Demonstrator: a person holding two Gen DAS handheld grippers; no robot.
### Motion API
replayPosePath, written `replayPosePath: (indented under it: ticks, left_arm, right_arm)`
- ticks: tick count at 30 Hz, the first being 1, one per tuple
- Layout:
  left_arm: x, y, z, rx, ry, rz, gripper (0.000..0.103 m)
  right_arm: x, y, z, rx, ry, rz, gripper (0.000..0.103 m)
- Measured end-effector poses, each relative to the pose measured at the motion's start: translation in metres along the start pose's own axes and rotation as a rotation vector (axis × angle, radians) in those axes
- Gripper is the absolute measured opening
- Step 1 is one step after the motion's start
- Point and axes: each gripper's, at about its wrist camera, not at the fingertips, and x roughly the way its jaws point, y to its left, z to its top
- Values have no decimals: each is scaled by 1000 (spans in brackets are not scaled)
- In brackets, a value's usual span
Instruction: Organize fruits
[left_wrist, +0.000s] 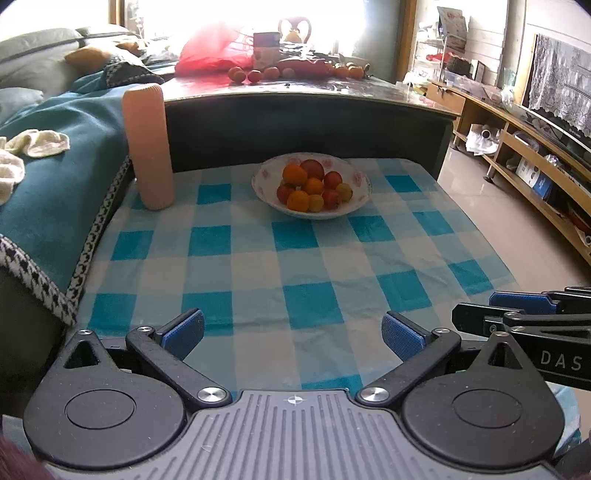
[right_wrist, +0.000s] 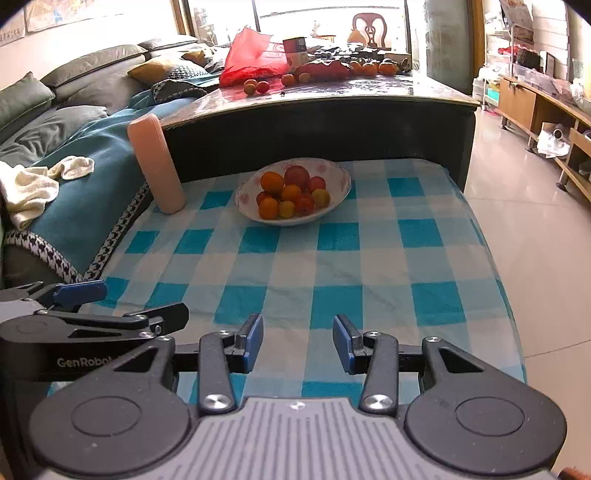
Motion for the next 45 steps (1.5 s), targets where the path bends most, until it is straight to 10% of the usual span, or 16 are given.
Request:
replayPosePath:
  ticks: [20, 45]
  left_arm:
    - [-9, 3, -18, -50, 30, -76, 103]
    - [9, -9, -26, 11, 165, 101, 103]
  right_arm:
    - [-14, 6, -26, 17, 26, 1, 56]
    - [-3, 10, -33, 10, 71, 19, 56]
